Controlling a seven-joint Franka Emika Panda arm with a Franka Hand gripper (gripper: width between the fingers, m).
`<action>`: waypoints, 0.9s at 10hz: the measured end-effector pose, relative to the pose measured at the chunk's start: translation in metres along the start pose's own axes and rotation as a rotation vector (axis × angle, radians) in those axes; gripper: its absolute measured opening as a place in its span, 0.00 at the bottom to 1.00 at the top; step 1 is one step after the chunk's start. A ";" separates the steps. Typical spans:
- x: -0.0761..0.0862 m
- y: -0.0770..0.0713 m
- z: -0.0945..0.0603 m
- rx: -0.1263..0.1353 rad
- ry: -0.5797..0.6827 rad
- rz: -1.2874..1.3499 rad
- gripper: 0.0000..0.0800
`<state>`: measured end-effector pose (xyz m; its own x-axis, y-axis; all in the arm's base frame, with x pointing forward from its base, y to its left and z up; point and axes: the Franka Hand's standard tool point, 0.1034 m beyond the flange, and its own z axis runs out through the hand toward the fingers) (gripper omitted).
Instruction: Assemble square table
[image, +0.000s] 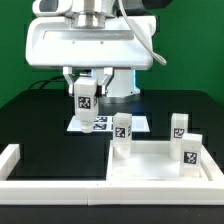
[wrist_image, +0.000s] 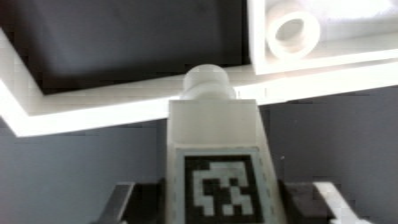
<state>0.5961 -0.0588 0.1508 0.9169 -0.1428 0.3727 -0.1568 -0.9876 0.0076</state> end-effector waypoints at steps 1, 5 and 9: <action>-0.001 0.000 0.001 0.002 -0.008 0.001 0.36; -0.002 0.000 0.001 0.001 -0.009 0.000 0.36; -0.013 -0.008 0.021 0.036 -0.030 -0.023 0.36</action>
Offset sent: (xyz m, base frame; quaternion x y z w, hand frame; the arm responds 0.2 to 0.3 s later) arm 0.0000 0.0000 0.0000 0.0000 0.0000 0.0000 1.0000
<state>0.5933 -0.0508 0.1266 0.9309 -0.1212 0.3446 -0.1227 -0.9923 -0.0175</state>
